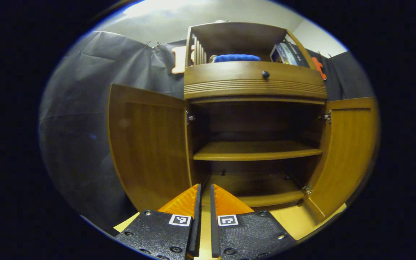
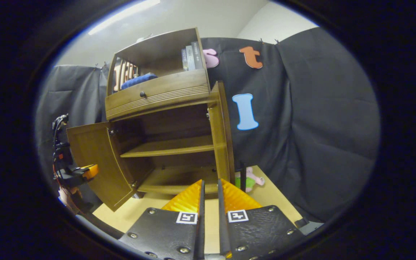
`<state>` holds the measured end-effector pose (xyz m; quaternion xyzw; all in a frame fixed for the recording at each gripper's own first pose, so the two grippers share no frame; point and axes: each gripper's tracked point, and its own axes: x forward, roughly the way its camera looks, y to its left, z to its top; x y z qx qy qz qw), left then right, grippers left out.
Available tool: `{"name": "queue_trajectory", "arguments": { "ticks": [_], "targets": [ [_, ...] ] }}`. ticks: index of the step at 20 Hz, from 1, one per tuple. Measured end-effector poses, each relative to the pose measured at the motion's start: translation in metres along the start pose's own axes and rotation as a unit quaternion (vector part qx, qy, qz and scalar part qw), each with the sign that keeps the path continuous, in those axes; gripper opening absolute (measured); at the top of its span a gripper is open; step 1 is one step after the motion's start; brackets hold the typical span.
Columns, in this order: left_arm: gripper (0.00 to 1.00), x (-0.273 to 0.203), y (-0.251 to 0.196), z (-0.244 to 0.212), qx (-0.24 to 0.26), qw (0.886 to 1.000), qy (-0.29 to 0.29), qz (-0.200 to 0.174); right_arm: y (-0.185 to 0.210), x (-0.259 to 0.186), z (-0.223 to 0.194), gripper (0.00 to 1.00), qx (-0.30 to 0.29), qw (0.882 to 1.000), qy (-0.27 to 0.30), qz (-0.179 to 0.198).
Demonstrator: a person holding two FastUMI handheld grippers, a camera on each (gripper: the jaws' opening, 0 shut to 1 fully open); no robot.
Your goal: Open the right door of the double-door shoe cabinet with the right hand, and open the left door with the left hand.
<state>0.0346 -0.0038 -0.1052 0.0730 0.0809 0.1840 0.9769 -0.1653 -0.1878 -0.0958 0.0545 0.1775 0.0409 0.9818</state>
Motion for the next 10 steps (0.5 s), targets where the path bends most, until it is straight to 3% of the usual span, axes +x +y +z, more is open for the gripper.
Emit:
{"name": "queue_trajectory", "arguments": {
  "ticks": [10],
  "targets": [
    [0.13,-0.015,-0.081,0.081,0.001,0.990,-0.088,-0.111,0.045,0.009,0.045,0.17,-0.030,0.998,-0.045,0.023]
  ]
}}
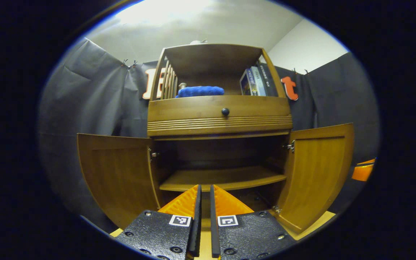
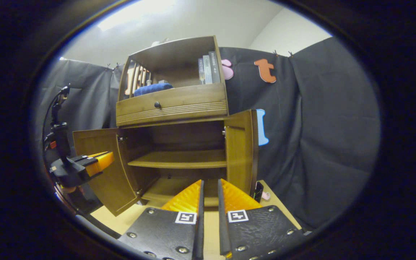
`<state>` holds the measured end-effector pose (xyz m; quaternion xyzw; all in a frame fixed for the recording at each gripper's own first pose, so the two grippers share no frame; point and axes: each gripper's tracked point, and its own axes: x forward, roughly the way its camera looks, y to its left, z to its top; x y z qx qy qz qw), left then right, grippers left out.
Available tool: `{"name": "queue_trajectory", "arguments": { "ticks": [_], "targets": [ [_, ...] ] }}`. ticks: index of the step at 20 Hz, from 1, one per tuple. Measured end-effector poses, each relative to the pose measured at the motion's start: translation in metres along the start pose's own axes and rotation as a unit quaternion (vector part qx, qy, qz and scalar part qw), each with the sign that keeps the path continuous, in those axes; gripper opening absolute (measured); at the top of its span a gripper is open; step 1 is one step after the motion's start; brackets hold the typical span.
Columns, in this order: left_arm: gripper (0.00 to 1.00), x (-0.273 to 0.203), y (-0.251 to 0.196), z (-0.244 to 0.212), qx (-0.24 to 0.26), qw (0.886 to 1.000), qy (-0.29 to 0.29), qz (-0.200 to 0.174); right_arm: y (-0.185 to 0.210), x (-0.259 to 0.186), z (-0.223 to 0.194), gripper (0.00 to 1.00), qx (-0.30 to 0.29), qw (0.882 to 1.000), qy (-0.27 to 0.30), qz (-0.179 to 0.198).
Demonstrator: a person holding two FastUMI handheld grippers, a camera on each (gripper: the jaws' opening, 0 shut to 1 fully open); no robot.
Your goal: Open the right door of the double-door shoe cabinet with the right hand, and open the left door with the left hand.
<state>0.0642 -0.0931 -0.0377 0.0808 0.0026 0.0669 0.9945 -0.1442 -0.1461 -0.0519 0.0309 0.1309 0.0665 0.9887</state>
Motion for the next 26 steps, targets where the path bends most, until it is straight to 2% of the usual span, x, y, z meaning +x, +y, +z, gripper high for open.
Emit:
{"name": "queue_trajectory", "arguments": {
  "ticks": [1,2,5,6,8,9,10,13,14,17,18,20,26],
  "targets": [
    [0.05,-0.001,-0.005,0.004,0.004,1.000,-0.006,-0.006,0.004,-0.002,0.005,0.17,0.000,1.000,-0.007,0.001],
    [0.13,-0.001,-0.011,0.008,0.005,1.000,-0.011,-0.016,0.008,-0.002,0.011,0.17,0.001,1.000,-0.016,0.003],
    [0.56,-0.002,-0.038,0.021,0.006,0.998,-0.035,-0.048,0.016,-0.009,0.026,0.22,0.015,0.999,-0.043,0.003],
    [0.70,-0.003,-0.043,0.024,0.005,0.998,-0.040,-0.056,0.017,-0.013,0.028,0.31,0.020,0.998,-0.052,0.006],
    [0.99,-0.006,-0.054,0.025,-0.003,0.997,-0.041,-0.063,0.016,-0.013,0.028,0.75,0.022,0.998,-0.065,0.007],
    [0.96,-0.008,-0.060,0.027,-0.007,0.997,-0.044,-0.066,0.013,-0.021,0.033,0.96,0.020,0.997,-0.074,0.004],
    [0.98,-0.010,-0.066,0.028,-0.008,0.997,-0.045,-0.070,0.008,-0.029,0.037,1.00,0.016,0.996,-0.085,0.002],
    [0.99,-0.017,-0.081,0.033,-0.003,0.996,-0.047,-0.075,-0.005,-0.039,0.041,1.00,0.006,0.995,-0.099,-0.004],
    [0.99,-0.021,-0.086,0.034,-0.002,0.996,-0.048,-0.077,-0.011,-0.043,0.040,0.96,0.006,0.995,-0.100,-0.005],
    [0.99,-0.031,-0.108,0.042,0.003,0.995,-0.055,-0.086,-0.028,-0.059,0.041,0.96,0.019,0.994,-0.106,-0.009],
    [0.99,-0.035,-0.117,0.044,0.005,0.994,-0.057,-0.090,-0.036,-0.065,0.041,1.00,0.023,0.994,-0.108,-0.012],
    [0.96,-0.044,-0.139,0.046,0.004,0.993,-0.058,-0.100,-0.053,-0.079,0.038,0.99,0.027,0.993,-0.109,-0.019],
    [0.99,-0.070,-0.222,0.044,-0.023,0.988,-0.051,-0.146,-0.120,-0.131,0.034,1.00,0.018,0.992,-0.105,-0.060]
  ]
}}
